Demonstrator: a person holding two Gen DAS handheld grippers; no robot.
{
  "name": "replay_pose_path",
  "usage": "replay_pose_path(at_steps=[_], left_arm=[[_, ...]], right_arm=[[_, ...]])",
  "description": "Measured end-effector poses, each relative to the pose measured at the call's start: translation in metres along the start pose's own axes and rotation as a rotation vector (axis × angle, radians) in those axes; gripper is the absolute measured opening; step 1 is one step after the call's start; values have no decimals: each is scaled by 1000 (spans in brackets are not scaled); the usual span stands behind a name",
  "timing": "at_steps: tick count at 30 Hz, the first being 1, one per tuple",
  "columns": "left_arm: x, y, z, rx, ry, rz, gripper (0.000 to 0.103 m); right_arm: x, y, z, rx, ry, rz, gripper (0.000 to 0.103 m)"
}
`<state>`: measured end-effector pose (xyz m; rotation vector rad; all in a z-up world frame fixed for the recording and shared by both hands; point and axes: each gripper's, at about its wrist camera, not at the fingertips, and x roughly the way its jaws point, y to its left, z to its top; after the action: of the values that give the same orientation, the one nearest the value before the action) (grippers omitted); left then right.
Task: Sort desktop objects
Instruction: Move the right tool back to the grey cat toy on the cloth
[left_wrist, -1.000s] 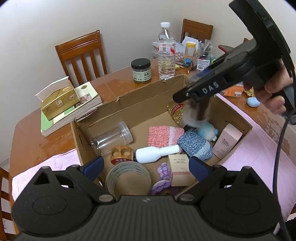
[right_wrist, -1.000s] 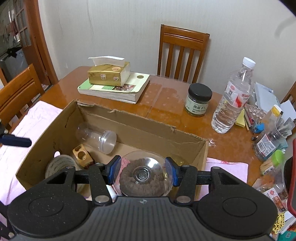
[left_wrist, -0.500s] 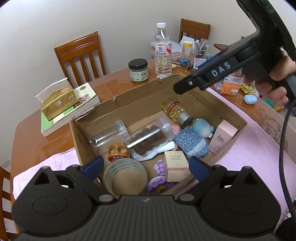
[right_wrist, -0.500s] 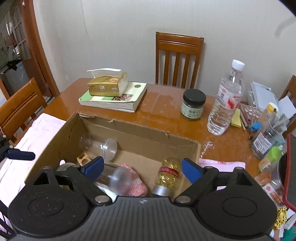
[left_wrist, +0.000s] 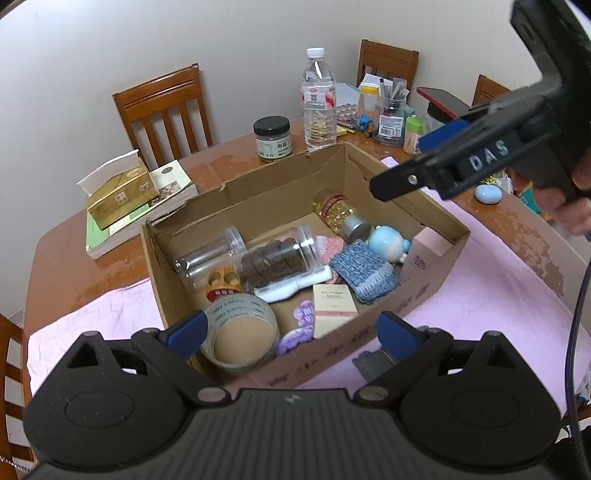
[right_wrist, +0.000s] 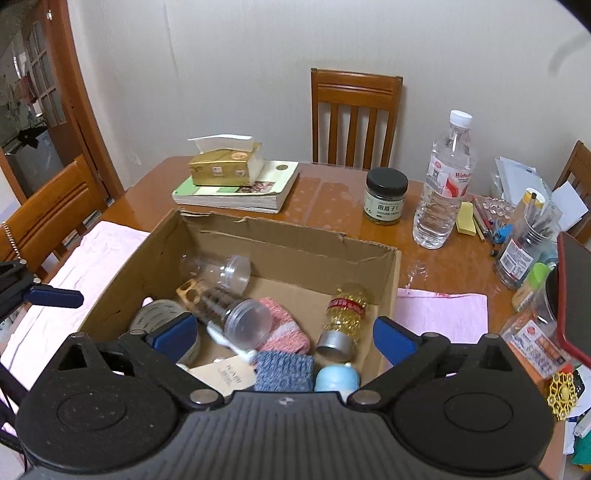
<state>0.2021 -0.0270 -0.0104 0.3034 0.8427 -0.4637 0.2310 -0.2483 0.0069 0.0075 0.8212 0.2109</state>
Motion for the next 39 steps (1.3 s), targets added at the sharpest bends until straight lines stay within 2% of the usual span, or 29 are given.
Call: replay_pose_path(at_steps=[11,15,19,23,28,39], left_arm=[[-21,-13,-26,1,11,-10,98],[-25,-13,-35,1,14,-6,98],[-28,-11,-45,-12,14,-14,98],[-29,-10,-55,0,16,13,98],[-31,-5,-66,-4,14,8,98],[-21,12,-83,-17,43,5,98]], right_arm=[[-38,42,-55,-37,-87,-36,103],[-43,64,-74,-79,-69,-97,103],[-48,81,-89,-101,-70,-118,103],[-46,91,-99,-67,-61,-144,103],[-35,97,-110,-6,-19,-171,103],[-3,101,-126,95,63,-173,103]])
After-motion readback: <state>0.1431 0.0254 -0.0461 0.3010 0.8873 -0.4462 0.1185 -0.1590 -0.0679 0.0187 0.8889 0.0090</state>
